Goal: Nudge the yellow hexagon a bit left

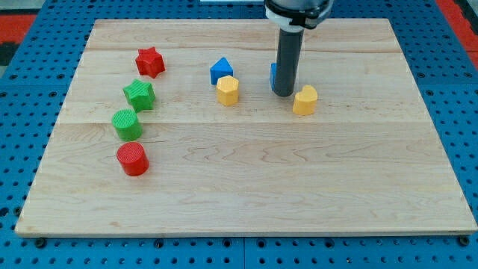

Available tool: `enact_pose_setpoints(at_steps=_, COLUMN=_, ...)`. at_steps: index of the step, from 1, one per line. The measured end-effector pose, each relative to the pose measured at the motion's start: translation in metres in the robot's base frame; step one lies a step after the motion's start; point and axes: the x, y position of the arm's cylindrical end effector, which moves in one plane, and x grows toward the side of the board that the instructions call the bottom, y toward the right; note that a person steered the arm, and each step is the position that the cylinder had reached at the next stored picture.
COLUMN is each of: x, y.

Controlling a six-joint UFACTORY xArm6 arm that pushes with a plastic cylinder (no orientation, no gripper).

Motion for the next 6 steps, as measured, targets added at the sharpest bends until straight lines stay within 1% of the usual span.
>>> enact_pose_setpoints(at_steps=1, x=-0.009, y=-0.005)
enact_pose_setpoints(at_steps=3, x=-0.002, y=-0.004)
enact_pose_setpoints(at_steps=5, x=-0.002, y=-0.062)
enact_pose_setpoints(at_steps=6, x=0.003, y=-0.065)
